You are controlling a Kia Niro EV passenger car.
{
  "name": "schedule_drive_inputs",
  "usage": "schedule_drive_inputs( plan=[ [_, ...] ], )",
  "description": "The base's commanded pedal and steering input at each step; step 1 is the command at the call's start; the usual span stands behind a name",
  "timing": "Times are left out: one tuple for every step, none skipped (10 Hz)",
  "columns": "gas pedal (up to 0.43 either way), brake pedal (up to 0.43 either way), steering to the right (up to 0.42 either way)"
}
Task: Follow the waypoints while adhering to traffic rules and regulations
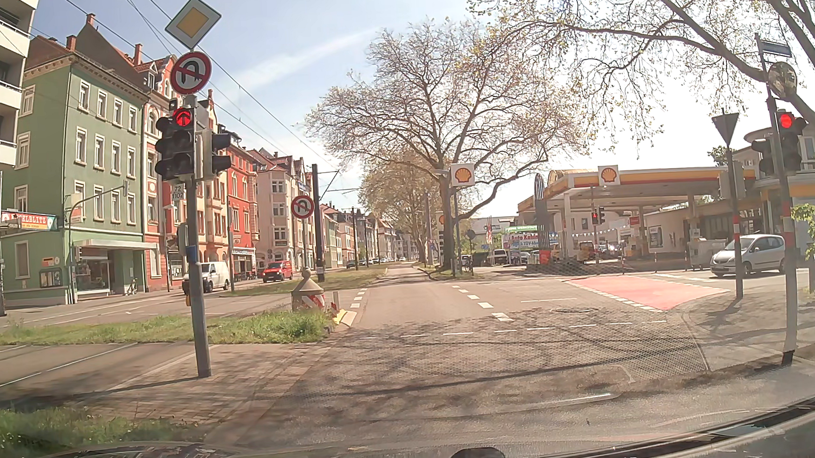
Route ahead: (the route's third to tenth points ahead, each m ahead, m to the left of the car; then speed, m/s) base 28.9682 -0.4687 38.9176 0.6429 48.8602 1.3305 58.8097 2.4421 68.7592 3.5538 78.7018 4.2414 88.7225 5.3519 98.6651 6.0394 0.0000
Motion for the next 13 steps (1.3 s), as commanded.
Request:
schedule_drive_inputs(
  plan=[
    [0.000, 0.226, -0.002],
    [0.000, 0.226, -0.002],
    [0.000, 0.220, -0.002],
    [0.000, 0.220, -0.003],
    [0.000, 0.226, -0.003],
    [0.000, 0.220, -0.002],
    [0.000, 0.220, -0.002],
    [0.000, 0.220, -0.003],
    [0.000, 0.226, -0.003],
    [0.000, 0.226, -0.002],
    [0.000, 0.220, -0.003],
    [0.000, 0.220, -0.002],
    [0.000, 0.226, -0.003]
  ],
)
